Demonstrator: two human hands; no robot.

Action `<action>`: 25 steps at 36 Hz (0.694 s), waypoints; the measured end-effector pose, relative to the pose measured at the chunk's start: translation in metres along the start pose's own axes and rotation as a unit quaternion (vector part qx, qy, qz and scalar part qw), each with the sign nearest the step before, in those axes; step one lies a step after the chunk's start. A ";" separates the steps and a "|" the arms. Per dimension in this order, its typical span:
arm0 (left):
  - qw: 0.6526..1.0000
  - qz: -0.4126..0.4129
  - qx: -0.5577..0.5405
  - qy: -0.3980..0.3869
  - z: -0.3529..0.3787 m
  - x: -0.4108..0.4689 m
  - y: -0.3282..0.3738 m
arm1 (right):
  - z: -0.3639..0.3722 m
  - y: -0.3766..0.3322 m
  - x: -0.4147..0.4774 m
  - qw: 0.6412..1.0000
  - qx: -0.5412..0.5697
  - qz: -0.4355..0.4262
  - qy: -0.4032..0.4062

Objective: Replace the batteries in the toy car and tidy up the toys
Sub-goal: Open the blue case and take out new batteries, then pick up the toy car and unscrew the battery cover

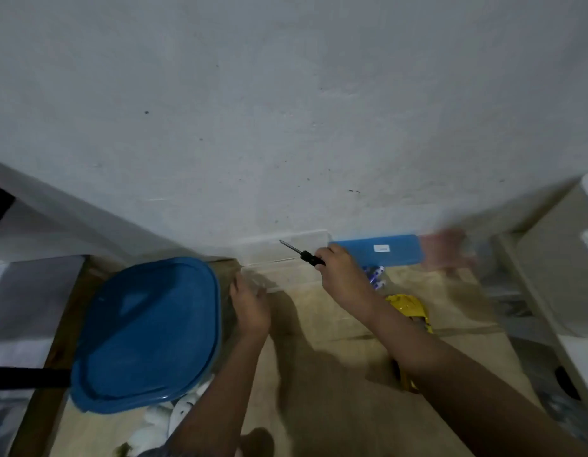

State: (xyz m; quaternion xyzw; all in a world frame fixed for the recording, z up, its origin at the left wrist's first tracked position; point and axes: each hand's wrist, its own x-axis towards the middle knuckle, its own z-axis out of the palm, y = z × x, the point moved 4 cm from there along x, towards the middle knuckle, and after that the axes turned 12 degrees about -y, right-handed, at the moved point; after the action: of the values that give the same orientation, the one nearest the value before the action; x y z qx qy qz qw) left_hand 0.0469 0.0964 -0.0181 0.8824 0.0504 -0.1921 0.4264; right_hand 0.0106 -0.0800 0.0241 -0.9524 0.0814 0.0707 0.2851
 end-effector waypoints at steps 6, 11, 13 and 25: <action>0.993 0.087 0.070 0.028 0.022 -0.026 0.039 | -0.046 0.056 -0.055 0.984 0.162 0.071 0.024; 0.964 0.230 0.075 -0.109 0.084 -0.082 0.082 | -0.066 0.116 -0.116 0.958 0.223 0.164 0.074; 0.939 0.268 0.104 -0.187 0.113 -0.108 0.091 | -0.065 0.138 -0.140 0.940 0.257 0.206 0.089; 0.868 0.160 0.372 -0.286 0.208 -0.164 0.103 | -0.026 0.197 -0.212 0.924 0.211 0.319 0.015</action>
State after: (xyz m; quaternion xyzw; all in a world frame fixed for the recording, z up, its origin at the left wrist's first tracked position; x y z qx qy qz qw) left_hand -0.1397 -0.1165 0.0027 0.8781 -0.2913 -0.3695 0.0868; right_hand -0.2323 -0.2324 -0.0203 -0.7950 0.3976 0.1251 0.4407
